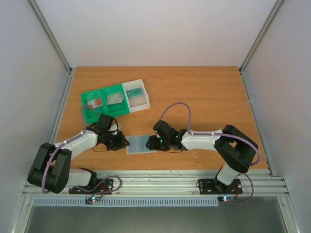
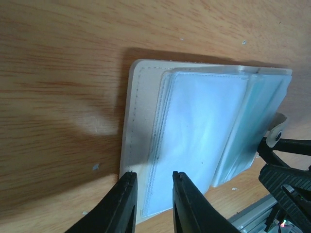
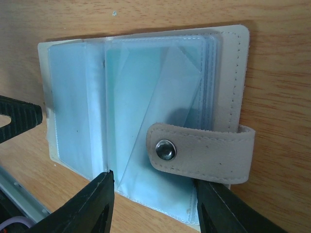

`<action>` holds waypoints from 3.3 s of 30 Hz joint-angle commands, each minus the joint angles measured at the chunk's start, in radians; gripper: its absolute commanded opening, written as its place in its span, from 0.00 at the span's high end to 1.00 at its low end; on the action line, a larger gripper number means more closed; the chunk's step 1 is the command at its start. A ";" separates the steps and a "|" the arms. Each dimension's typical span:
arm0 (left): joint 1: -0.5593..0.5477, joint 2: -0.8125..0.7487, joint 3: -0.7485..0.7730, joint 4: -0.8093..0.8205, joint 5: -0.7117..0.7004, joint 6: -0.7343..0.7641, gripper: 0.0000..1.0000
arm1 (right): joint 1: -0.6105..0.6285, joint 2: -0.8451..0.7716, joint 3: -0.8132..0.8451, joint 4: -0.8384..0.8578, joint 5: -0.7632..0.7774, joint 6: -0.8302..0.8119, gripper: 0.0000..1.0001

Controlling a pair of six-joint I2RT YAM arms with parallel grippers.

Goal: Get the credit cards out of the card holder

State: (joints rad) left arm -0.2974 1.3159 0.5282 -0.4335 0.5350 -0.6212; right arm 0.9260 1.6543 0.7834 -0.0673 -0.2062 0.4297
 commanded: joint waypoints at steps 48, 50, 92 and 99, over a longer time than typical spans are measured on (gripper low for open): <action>-0.013 -0.047 -0.065 0.108 0.055 -0.054 0.81 | 0.005 0.104 0.023 0.425 -0.267 0.135 0.51; -0.014 -0.073 -0.061 0.083 0.044 -0.060 0.81 | 0.005 0.111 0.026 0.433 -0.284 0.136 0.50; -0.013 -0.128 -0.005 0.044 0.020 -0.034 0.70 | -0.010 -0.067 -0.017 0.036 -0.094 -0.025 0.45; -0.013 -0.079 -0.030 0.069 0.007 -0.015 0.73 | -0.009 -0.058 0.000 -0.034 -0.037 -0.012 0.46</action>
State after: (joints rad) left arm -0.3054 1.2129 0.5236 -0.4217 0.5392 -0.6640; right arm 0.9180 1.6012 0.7498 -0.0154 -0.3099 0.4374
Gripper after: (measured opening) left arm 0.274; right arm 0.539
